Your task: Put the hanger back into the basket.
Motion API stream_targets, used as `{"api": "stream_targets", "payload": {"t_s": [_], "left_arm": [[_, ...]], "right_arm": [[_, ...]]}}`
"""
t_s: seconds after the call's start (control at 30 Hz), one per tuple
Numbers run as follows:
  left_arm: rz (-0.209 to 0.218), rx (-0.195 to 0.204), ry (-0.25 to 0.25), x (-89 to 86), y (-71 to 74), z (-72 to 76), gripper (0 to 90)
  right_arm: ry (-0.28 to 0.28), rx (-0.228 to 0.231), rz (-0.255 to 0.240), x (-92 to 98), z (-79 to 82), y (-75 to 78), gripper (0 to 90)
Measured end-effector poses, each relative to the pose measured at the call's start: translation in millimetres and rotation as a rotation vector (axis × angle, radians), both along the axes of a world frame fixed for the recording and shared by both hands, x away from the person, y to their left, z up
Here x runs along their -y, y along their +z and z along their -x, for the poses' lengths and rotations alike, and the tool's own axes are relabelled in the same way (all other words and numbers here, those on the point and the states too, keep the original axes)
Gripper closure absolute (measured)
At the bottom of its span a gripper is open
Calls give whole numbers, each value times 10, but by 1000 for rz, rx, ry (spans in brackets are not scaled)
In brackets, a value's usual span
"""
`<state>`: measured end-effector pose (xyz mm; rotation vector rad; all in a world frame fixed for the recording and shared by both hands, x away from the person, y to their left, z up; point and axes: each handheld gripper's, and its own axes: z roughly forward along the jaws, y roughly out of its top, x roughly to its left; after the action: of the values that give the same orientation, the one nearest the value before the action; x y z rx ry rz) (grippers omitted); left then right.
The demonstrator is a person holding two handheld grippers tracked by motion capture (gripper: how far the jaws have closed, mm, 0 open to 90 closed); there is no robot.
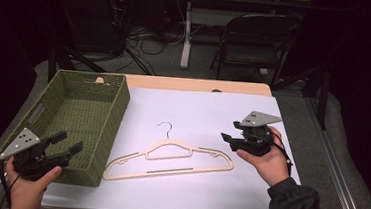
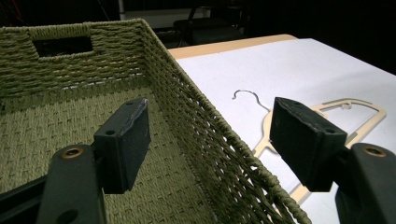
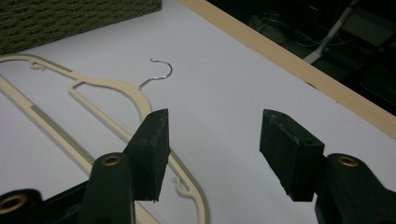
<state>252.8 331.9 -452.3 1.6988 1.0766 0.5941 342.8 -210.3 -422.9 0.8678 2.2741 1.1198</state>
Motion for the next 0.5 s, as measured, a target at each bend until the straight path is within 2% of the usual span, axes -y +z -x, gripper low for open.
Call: {"api": "stream_targets", "payload": {"t_s": [0.03, 0.13, 0.17, 0.27, 0.3, 0.37, 0.4, 0.43, 0.5], "left_arm": [[-2, -7, -3, 6, -6, -5, 293], [-5, -9, -5, 10, -10, -9, 298], [-4, -9, -4, 10, -8, -8, 299], [-5, -9, -3, 10, -5, -4, 300], [-4, -10, -1, 7, -5, -2, 301], [-4, -11, -1, 6, -5, -4, 302], [-6, -10, -2, 7, -5, -4, 303], [-8, -10, -1, 9, -6, -4, 303], [-12, -12, -1, 12, -6, -2, 303]], "right_arm": [[23, -8, 27, -68, -60, 36, 429], [41, -5, 40, -113, -105, 62, 444], [67, -19, 60, -166, -169, 97, 466], [79, -40, 57, -204, -216, 117, 475], [92, -47, 87, -255, -261, 145, 487], [101, -27, 89, -293, -288, 158, 501], [110, -38, 92, -323, -307, 170, 502], [117, -29, 93, -344, -321, 170, 502], [148, -29, 121, -398, -356, 184, 503]]}}
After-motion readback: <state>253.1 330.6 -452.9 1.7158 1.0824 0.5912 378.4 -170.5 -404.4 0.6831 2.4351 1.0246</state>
